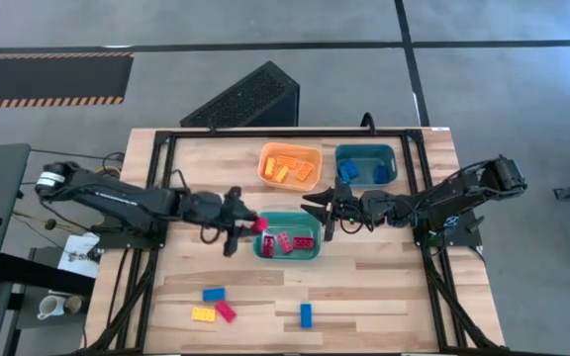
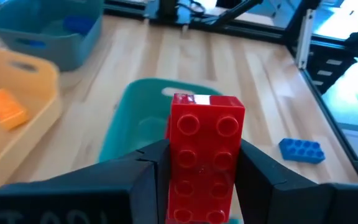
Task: Sort & place blocks by color
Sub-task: Put the red game piece into the green bin, then put the blue game piece into the blue bin
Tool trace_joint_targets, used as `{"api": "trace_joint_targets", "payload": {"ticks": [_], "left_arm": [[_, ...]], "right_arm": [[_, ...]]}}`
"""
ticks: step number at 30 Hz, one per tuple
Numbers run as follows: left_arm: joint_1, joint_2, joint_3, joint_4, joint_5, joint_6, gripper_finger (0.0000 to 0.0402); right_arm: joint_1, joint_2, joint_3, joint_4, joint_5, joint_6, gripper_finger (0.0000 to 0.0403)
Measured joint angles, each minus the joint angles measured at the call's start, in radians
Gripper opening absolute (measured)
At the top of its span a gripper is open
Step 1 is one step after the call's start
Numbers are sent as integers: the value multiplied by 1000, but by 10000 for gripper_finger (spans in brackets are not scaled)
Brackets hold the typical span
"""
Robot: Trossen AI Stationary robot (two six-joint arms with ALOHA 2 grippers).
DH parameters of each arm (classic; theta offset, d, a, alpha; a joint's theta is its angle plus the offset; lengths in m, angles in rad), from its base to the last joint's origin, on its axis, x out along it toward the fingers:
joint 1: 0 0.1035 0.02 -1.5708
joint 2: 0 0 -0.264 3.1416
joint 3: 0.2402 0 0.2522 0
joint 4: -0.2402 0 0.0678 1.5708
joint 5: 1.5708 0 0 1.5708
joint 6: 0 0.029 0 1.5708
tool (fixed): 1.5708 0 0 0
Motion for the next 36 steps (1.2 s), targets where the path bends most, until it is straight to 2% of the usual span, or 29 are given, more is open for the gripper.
{"api": "trace_joint_targets", "payload": {"ticks": [3, 6, 10, 17, 25, 28, 36], "left_arm": [[-40, 69, 0, 83, -20, -3, 102], [-47, 136, 1, 140, 2, -15, 102], [-41, 212, 1, 151, 19, -47, 102], [-23, 268, 1, 187, 27, -69, 186], [-19, 249, 57, 144, 42, 8, 217], [-13, 206, 91, 101, 41, 46, 215], [-13, 26, 104, 140, 15, 188, 189]], "right_arm": [[0, 0, 0, -1, 0, 0, 159], [0, 0, 0, 1, 0, -5, 159], [-7, 0, 0, 6, -1, -22, 159], [-21, 0, 0, 12, -1, -23, 159], [-26, 0, 0, 17, -1, -24, 159], [-24, 0, 0, 25, -1, -24, 159], [-23, 3, 0, -8, -2, 48, 159]]}}
